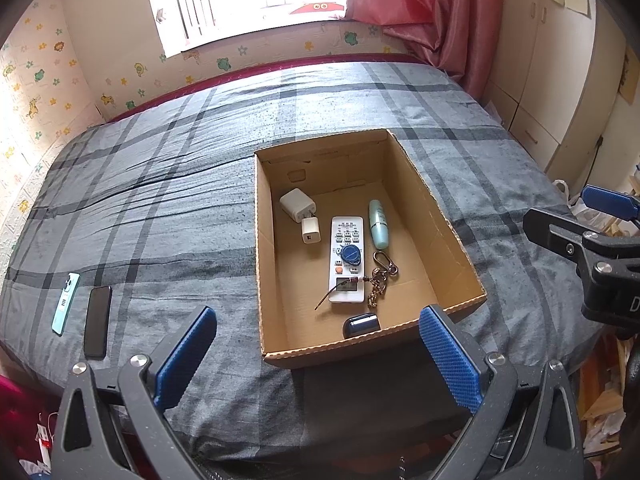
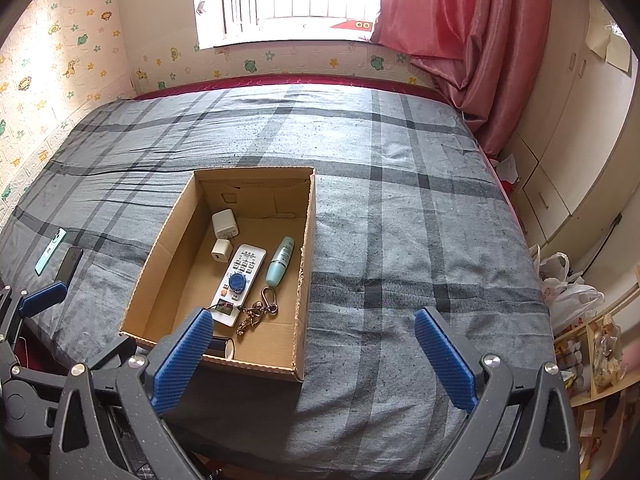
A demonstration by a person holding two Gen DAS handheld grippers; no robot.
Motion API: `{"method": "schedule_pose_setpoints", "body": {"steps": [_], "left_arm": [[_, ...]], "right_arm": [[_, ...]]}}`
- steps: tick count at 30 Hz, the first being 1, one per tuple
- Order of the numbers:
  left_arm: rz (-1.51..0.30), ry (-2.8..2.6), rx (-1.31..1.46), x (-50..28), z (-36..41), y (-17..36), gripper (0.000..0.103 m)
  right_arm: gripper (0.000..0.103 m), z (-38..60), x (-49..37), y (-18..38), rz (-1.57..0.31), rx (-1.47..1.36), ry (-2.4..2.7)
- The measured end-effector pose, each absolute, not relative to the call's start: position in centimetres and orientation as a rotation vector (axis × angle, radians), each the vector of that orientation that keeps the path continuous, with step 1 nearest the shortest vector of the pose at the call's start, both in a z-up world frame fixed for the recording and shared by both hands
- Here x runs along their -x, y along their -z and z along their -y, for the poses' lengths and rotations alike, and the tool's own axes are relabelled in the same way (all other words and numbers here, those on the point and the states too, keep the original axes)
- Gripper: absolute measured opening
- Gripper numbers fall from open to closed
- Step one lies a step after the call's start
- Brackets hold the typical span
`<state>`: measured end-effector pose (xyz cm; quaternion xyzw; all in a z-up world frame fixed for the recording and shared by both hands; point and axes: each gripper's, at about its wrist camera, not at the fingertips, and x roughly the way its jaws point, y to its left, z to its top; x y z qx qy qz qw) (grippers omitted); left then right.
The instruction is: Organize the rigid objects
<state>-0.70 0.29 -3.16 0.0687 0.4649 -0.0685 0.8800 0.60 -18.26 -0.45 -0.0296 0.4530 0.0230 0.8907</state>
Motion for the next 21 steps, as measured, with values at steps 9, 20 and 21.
{"method": "schedule_pose_setpoints", "body": {"steps": [9, 20, 21], "left_arm": [[-0.968, 0.139, -0.142, 0.72, -0.34, 3.18, 0.103], [-0.969, 0.14, -0.142, 0.6, -0.41, 3.28, 0.103], [-0.97, 0.14, -0.142, 0.59, -0.42, 3.28, 0.103]], "right_arm": [[0.103, 18.22, -0.68, 0.55, -0.943, 0.057, -0.048], [0.103, 18.24, -0.87, 0.7, -0.946, 0.054, -0.049], [0.103, 18.24, -0.89, 0.71, -0.947, 0.055, -0.049]]}}
